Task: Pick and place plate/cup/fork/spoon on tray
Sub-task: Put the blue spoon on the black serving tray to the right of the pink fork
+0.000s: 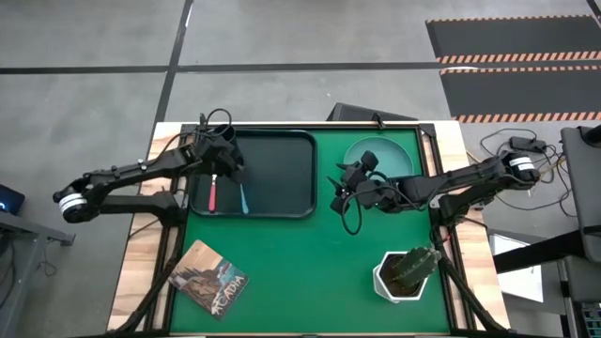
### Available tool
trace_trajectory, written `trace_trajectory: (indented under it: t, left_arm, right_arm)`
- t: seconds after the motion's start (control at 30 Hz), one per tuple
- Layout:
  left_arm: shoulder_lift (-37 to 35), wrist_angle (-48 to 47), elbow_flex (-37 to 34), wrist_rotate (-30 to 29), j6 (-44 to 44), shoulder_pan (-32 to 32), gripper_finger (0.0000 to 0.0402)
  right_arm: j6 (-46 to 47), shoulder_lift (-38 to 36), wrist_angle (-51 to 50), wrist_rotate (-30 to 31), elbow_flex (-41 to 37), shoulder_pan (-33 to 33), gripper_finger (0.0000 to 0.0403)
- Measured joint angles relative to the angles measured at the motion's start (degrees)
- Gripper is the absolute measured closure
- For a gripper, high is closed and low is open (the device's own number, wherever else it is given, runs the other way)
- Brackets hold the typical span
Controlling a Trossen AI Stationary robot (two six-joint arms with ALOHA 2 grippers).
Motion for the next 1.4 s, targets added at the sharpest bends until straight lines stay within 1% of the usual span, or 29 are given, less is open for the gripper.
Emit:
trace_trajectory:
  t: [0.17,0.37,0.53,0.7,0.93,1.0,1.07,1.2,1.4]
  left_arm:
    - [0.21,-0.03,-0.15,-0.13,1.47,0.56,0.0396]
    - [2.09,-0.42,-0.89,-1.65,1.87,0.84,0.0364]
    - [4.92,-0.19,-1.01,-2.4,1.81,1.03,0.0348]
    - [6.92,-0.05,-0.77,-4.49,1.96,1.05,0.0343]
    - [7.04,0.0,-0.62,-4.6,1.96,1.07,0.0342]
    - [6.6,-0.13,-0.41,-4.39,1.06,1.07,0.0342]
    - [6.14,0.5,-0.08,-3.19,-2.28,0.83,0.0342]
    - [6.04,0.57,0.09,-1.58,-8.46,-2.39,0.0351]
    - [6.54,0.71,-0.03,-1.8,-15.6,-12.89,0.0384]
  right_arm:
    - [-0.2,-0.05,-0.03,0.0,0.0,0.0,0.0206]
    - [-0.55,-0.05,-0.13,0.0,0.0,0.0,0.0207]
    - [-0.53,-0.05,-0.55,0.0,0.0,0.0,0.0206]
    - [-0.49,-0.05,-1.12,0.0,0.0,0.0,0.0206]
    - [-0.42,-0.05,-1.17,0.0,0.0,0.0,0.0206]
    - [-0.42,-0.05,-1.27,0.0,0.0,0.0,0.0207]
    - [-0.42,-0.05,-1.27,0.0,0.0,0.0,0.0206]
    - [-0.55,-0.05,-1.32,0.0,0.0,0.0,0.0206]
    - [-0.56,-0.05,-2.23,0.01,0.0,0.0,0.0207]
